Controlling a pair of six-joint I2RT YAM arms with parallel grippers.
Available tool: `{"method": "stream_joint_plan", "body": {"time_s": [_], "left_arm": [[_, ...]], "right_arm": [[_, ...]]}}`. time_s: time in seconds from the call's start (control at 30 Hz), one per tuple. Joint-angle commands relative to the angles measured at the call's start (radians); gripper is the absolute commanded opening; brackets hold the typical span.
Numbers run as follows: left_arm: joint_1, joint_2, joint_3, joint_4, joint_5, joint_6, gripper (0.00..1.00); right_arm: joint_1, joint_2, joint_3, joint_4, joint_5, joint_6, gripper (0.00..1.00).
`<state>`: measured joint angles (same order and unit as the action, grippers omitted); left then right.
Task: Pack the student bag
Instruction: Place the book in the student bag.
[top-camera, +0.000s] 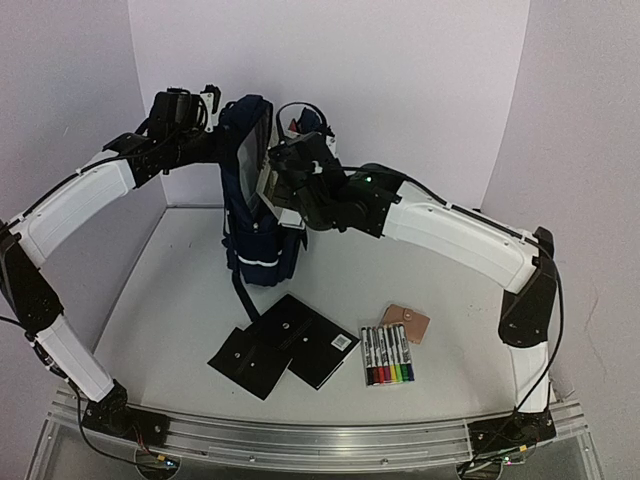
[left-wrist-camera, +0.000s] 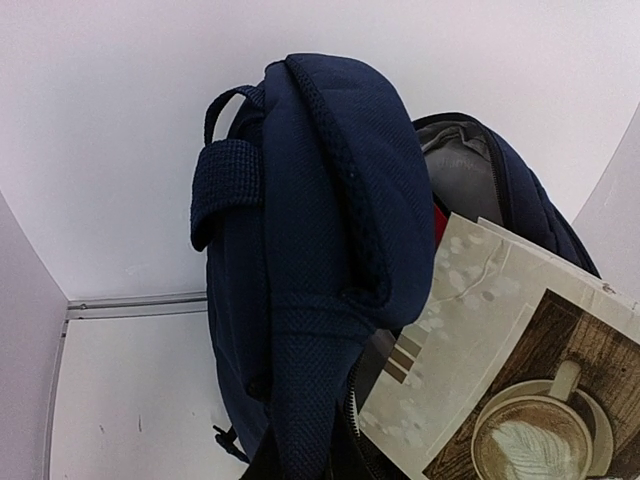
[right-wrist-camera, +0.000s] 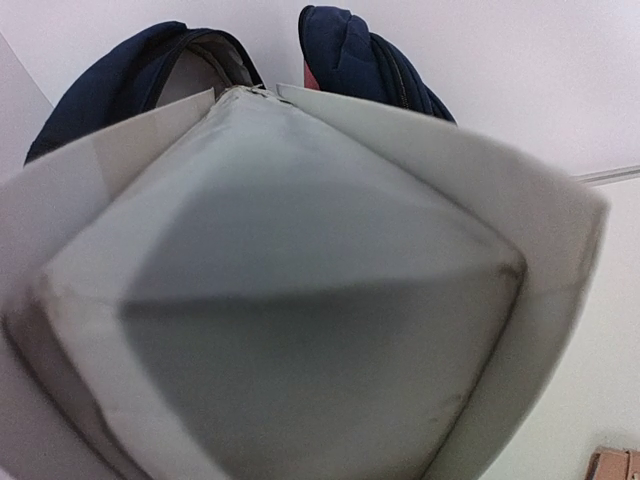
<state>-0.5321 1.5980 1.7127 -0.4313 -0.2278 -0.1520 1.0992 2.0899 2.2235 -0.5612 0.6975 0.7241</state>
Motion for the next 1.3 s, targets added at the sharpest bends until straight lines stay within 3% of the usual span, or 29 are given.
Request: {"method": "stream_joint_plan", "body": {"time_s": [0.0,0.13,0.53,0.8,0.87,1.1,1.27], "left_arm": [[0.003,-0.077,-0.023,0.084,-0.067,0.003,0.0],[0.003,-0.1,-0.052,0.11,-0.06,0.018,0.0],[0.006,-0.164,-0.147,0.191,0.16,0.029,0.0],[0.07,-0.188,-0.192,0.173,0.296,-0.068,0.0],[0.095,-0.192,-0.197,0.152,0.266,-0.092,0.0],[0.141,-0.23,-0.201,0.079,-0.07,-0.098,0.0],[0.146,-0.237,-0.194,0.079,-0.07,-0.083,0.0]], "right_arm": [[-0.009,0.079,0.06,-0.151,0.132,-0.026,0.26],[-0.012,0.117,0.088,-0.171,0.13,-0.031,0.26],[-0.034,0.29,0.231,-0.197,0.135,-0.049,0.24],[-0.058,0.421,0.338,-0.17,0.115,-0.087,0.24],[-0.067,0.407,0.301,-0.17,0.133,-0.088,0.24],[-0.1,0.24,0.103,-0.17,0.221,-0.072,0.24],[-0.108,0.217,0.068,-0.171,0.232,-0.075,0.24]]}}
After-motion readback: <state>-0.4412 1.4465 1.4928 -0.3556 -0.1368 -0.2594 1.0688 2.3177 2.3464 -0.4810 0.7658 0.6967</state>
